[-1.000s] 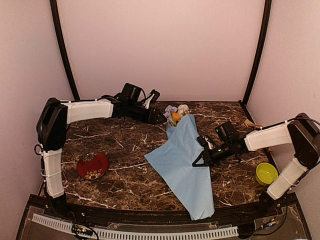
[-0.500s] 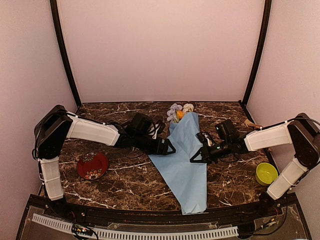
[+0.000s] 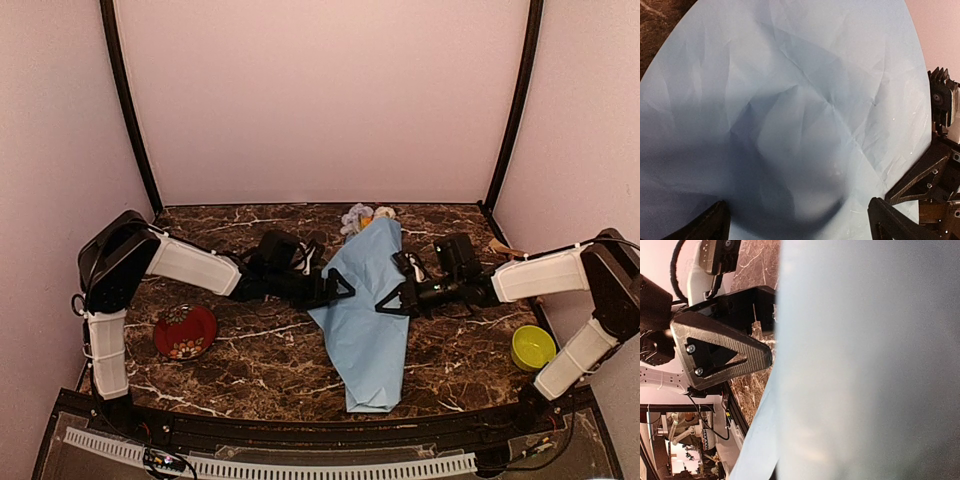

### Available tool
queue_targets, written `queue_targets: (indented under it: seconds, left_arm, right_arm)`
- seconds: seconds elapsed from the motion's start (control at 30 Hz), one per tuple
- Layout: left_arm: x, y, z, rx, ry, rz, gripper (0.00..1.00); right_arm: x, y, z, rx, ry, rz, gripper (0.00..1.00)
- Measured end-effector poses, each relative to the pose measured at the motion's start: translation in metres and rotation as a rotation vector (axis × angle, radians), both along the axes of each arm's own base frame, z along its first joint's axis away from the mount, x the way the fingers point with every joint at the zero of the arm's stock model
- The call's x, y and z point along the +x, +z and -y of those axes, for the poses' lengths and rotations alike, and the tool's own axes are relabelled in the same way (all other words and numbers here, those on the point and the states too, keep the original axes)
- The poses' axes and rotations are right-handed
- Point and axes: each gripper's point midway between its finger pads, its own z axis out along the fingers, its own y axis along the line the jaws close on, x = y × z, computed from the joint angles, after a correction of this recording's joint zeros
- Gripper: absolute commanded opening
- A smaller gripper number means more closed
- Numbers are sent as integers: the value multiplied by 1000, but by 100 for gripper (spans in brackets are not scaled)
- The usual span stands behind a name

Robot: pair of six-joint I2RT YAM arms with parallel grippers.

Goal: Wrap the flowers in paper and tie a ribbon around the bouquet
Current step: Adjust the corner of the folded wrapping paper at the center of the board.

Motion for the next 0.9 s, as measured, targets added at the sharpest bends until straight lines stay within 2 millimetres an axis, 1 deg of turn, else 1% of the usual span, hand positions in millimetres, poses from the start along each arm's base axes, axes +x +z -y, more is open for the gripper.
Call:
queue_targets:
  seconds: [0.13,0.33,0.43,0.57,0.6,0.7,0.83,0.9]
  left_arm:
    - [7,9,-1,-62,15,-14,99]
    - [15,21,-1,-141,18,-32,99]
    - [16,23,1,-171,10,-48,99]
    - [23,19,-3,-174,24,-66,99]
    - [26,18,-5,-167,30,-68,99]
    - [48,21,-11,-151,58,-52,99]
    - [76,29,-7,-143,69,-8,99]
    - [84,30,-3,-138,64,5,99]
  right_arm:
    - [4,9,-3,28,-2,26,0]
    - [5,15,-6,52,6,42,0]
    - [7,19,-7,59,9,50,0]
    - [10,22,-7,63,5,56,0]
    - [10,22,-7,63,4,57,0]
    - [10,22,-6,62,2,54,0]
    - [9,24,-6,63,5,59,0]
    - [8,24,-5,61,8,62,0]
